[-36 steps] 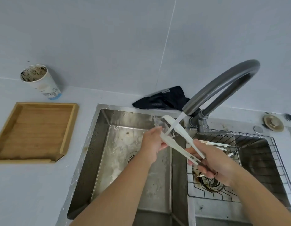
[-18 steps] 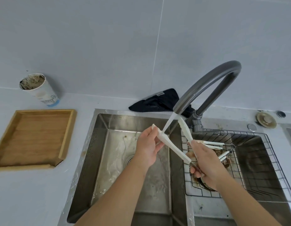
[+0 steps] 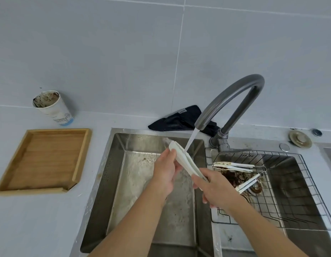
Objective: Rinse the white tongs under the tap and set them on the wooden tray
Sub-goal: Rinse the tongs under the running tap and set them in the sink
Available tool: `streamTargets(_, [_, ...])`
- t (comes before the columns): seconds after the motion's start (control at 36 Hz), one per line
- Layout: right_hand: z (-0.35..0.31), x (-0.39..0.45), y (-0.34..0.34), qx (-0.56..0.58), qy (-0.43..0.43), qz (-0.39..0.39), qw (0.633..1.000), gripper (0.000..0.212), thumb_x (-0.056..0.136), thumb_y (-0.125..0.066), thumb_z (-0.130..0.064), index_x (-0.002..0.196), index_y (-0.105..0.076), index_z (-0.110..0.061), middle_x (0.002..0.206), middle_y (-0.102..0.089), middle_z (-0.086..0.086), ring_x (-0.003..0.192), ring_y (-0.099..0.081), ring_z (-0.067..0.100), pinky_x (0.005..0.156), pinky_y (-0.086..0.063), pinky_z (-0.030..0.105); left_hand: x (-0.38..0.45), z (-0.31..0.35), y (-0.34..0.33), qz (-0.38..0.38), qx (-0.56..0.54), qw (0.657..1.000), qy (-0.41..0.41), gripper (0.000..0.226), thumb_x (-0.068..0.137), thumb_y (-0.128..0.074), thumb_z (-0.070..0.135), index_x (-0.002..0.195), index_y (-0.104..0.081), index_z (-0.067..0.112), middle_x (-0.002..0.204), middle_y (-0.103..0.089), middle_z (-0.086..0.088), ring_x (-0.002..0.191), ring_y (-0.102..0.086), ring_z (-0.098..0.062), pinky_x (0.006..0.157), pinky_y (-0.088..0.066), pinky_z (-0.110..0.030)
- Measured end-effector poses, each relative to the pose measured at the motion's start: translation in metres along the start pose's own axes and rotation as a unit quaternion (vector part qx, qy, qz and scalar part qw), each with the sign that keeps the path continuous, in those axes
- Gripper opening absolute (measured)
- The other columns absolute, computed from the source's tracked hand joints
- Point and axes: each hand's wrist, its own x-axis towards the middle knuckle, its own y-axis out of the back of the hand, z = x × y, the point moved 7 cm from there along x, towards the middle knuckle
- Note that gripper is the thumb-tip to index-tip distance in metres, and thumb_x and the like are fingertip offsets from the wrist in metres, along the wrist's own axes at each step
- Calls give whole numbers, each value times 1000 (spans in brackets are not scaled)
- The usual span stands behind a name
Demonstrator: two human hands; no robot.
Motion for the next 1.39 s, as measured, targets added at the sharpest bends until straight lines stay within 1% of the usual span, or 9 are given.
streamTargets(0.22, [3,-9,-6,71,-38,-10,997,24,105,-45,-38,115,-62,-25,86,-76,5,38,-51,13,35,-38,23,-17,-18,-14,-73,-6,997,37,20,102,-59,12,119,-68,9,99,-72,-11,89,-71,-22,79,-61,-31])
streamTargets(0.39, [8,-22,-5,104,-74,-32,991,33,107,-40,-40,101,-65,-18,60,-69,0,35,-43,12,35,-33,22,-9,-7,-8,-51,25,998,-4,63,90,-74,3,142,-48,26,120,-70,-14,97,-74,-25,80,-62,-36])
streamTargets(0.56, [9,-32,0,108,-84,-26,990,48,108,-39,-37,77,-58,-5,39,-50,-5,29,-36,11,35,-29,22,5,12,-4,17,94,995,-28,22,95,-70,19,115,-70,11,111,-75,-18,96,-76,-32,65,-63,-33])
streamTargets(0.69, [11,-32,6,106,-77,-8,991,45,107,-42,-35,75,-60,-9,40,-52,-8,29,-37,9,33,-29,21,11,12,-3,39,106,993,-31,17,99,-64,21,107,-71,8,108,-76,-18,94,-74,-28,52,-55,-22])
streamTargets(0.83, [17,-25,9,98,-75,21,992,29,105,-47,-36,89,-67,-23,59,-63,-4,34,-43,9,33,-31,21,6,-1,-14,-52,123,991,-11,30,95,-70,13,123,-62,20,117,-72,-14,102,-73,-26,82,-64,-37])
streamTargets(0.94, [19,-21,7,92,-68,14,993,26,104,-47,-38,98,-68,-24,65,-65,-1,35,-44,9,35,-33,22,4,-5,-12,-57,123,991,-9,31,93,-72,13,121,-60,23,114,-72,-14,97,-74,-25,79,-64,-37])
streamTargets(1.06, [20,-21,4,86,-54,0,995,22,104,-49,-37,102,-69,-29,72,-66,2,37,-45,10,35,-33,22,9,4,4,18,100,995,-5,10,101,-61,18,107,-67,12,96,-76,-14,86,-71,-26,63,-55,-30])
streamTargets(1.25, [21,-25,2,93,-53,1,994,21,103,-49,-38,102,-69,-29,71,-65,2,38,-44,10,35,-32,22,9,5,5,13,96,995,-1,21,105,-50,19,106,-68,7,72,-79,-6,71,-78,-21,80,-62,-40])
streamTargets(1.39, [25,-30,2,74,-59,-1,995,26,102,-49,-43,99,-69,-26,73,-66,2,40,-44,10,38,-33,23,-2,-5,7,7,70,997,36,29,105,-48,29,114,-67,10,105,-77,-16,89,-78,-26,64,-62,-31])
